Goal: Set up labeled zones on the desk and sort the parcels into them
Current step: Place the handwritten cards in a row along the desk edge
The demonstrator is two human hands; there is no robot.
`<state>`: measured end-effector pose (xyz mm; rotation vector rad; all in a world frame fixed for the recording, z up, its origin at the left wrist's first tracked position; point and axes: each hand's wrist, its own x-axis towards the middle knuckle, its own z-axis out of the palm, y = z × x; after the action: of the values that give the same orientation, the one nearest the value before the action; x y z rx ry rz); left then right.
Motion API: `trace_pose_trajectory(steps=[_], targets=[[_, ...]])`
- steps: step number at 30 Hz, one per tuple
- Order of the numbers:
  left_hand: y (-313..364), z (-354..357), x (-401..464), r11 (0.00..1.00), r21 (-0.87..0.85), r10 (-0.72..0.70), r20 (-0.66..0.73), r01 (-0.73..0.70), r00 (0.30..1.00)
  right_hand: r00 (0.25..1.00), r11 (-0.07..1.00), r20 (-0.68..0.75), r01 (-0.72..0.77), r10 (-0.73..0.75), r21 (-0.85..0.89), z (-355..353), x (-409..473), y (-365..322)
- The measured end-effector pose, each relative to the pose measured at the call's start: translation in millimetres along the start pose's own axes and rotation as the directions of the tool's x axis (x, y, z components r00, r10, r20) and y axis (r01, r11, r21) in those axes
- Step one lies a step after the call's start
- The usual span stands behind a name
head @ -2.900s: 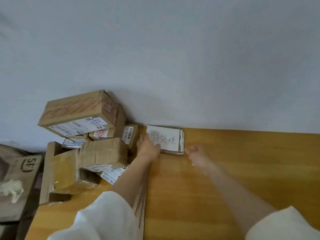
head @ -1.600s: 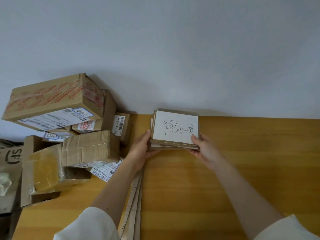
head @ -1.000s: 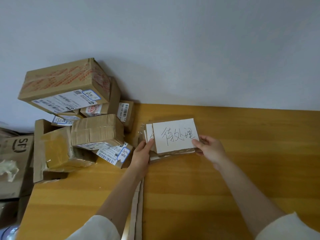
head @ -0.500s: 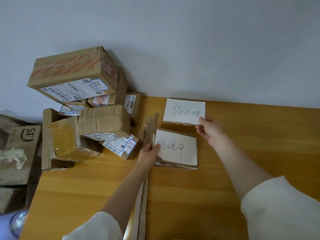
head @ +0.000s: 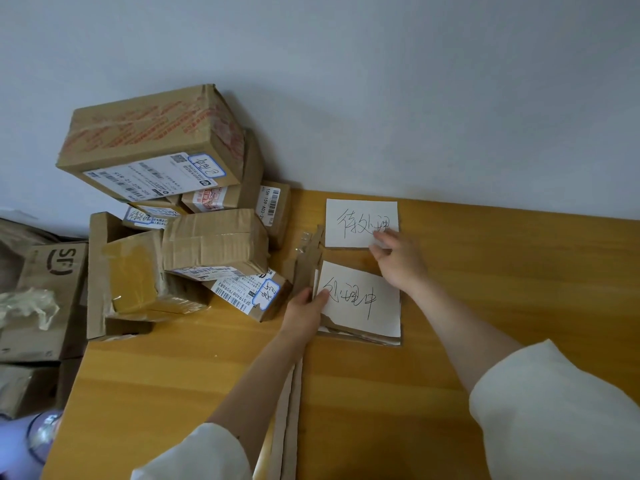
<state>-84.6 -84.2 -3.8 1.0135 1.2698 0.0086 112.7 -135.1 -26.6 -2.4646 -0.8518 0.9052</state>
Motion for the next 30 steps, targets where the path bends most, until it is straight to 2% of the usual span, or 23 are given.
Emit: trace_pose_trajectory(steps=[2, 4, 17, 21, 24, 28, 30], targets=[[1.3, 0.0, 0.9, 1.000, -0.005, -0.004, 0.007, 0.004, 1.000, 0.997, 0.990, 0.080, 0.001, 0.011, -0.142, 2.8, 2.4, -4.4], [2.2, 0.2, 1.6, 1.000, -0.010, -0.009, 0.014, 0.009, 1.000, 0.995, 0.977, 0.098, -0.010, 0.031, -0.212, 4.8, 4.3, -10.4], [5.2, 5.4, 2.7, 1.000, -0.005, -0.011, 0.026, 0.011, 1.000, 0.983, 0.978, 0.167, -0.046, 0.081, -0.204, 5.7, 10.8, -32.8], [5.3, 6.6, 1.0, 1.000, -0.007, -0.025, 0.027, 0.025, 0.999, 0.969, 0.981, 0.226, -0.057, 0.099, -0.184, 1.4, 11.0, -33.6], [5.8, 8.4, -1.2, 1.000, -0.007, -0.024, 0.013, 0.025, 1.000, 0.964, 0.995, 0.255, -0.053, 0.073, -0.083, -6.9, 7.7, -29.7], [4.3, 10.9, -5.8, 0.999, -0.034, -0.012, 0.004, 0.012, 1.000, 0.993, 0.956, 0.112, -0.076, 0.046, 0.284, -21.7, -7.4, -17.8], [3.5, 12.3, -9.5, 0.999, -0.050, -0.002, 0.009, 0.002, 1.000, 0.994, 0.921, 0.070, -0.108, 0.088, 0.375, -32.2, -23.7, -8.4]])
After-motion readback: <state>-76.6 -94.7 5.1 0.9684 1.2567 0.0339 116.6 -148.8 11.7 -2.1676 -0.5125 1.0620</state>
